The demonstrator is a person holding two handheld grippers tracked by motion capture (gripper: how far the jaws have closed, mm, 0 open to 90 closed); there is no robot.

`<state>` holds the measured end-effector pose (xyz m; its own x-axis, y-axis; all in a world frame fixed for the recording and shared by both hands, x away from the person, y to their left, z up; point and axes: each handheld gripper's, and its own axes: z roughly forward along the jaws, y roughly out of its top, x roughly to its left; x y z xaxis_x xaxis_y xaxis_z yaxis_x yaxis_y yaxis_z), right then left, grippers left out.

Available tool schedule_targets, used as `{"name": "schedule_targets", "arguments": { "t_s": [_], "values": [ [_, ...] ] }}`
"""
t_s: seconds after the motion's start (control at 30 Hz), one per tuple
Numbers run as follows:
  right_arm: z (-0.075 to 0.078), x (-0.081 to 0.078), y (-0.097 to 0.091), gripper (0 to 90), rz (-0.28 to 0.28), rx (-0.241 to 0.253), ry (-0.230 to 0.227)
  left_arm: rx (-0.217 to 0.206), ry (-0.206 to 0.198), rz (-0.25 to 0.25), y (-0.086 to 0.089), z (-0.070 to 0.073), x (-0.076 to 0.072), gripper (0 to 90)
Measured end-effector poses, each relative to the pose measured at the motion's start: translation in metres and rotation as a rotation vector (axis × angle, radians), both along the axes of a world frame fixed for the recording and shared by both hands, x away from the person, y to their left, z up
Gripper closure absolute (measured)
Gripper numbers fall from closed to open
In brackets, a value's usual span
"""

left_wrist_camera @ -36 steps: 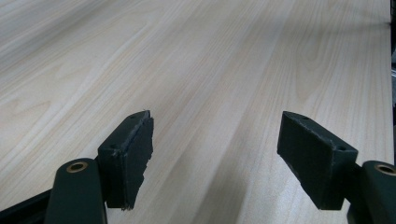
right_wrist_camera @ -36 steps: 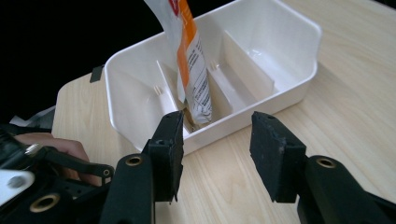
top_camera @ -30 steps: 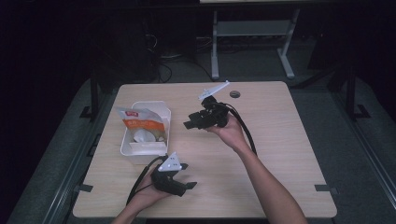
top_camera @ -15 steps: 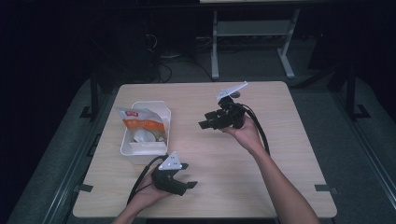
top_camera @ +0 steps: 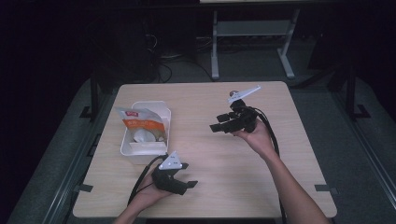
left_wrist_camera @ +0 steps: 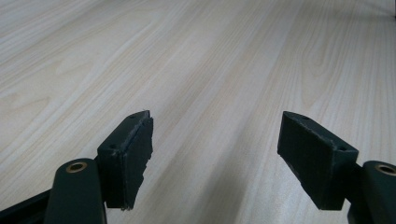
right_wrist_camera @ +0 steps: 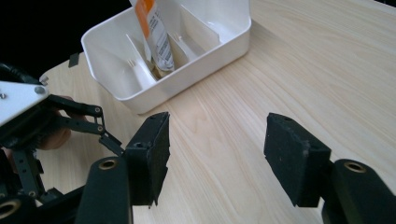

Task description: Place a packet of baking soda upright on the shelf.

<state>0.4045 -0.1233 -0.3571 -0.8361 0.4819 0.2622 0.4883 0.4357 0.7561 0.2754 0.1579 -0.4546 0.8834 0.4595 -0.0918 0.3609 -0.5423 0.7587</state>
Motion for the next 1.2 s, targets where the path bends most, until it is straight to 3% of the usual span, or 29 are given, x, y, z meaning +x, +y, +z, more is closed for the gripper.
{"name": "schedule_targets", "arguments": {
  "t_s": [0.53, 0.8, 1.2],
  "values": [
    [-0.007, -0.013, -0.033, 36.7, -0.054, -0.011, 0.000, -0.018, 0.015, 0.018, 0.003, 0.001, 0.003, 26.4],
    [-0.009, -0.019, -0.050, 36.4, -0.079, -0.003, 0.002, -0.028, 0.003, 0.026, 0.002, 0.002, 0.004, 26.4],
    [-0.019, -0.032, -0.074, 35.1, -0.108, -0.011, 0.024, -0.029, 0.007, 0.036, 0.002, 0.002, 0.005, 26.4]
  ]
}}
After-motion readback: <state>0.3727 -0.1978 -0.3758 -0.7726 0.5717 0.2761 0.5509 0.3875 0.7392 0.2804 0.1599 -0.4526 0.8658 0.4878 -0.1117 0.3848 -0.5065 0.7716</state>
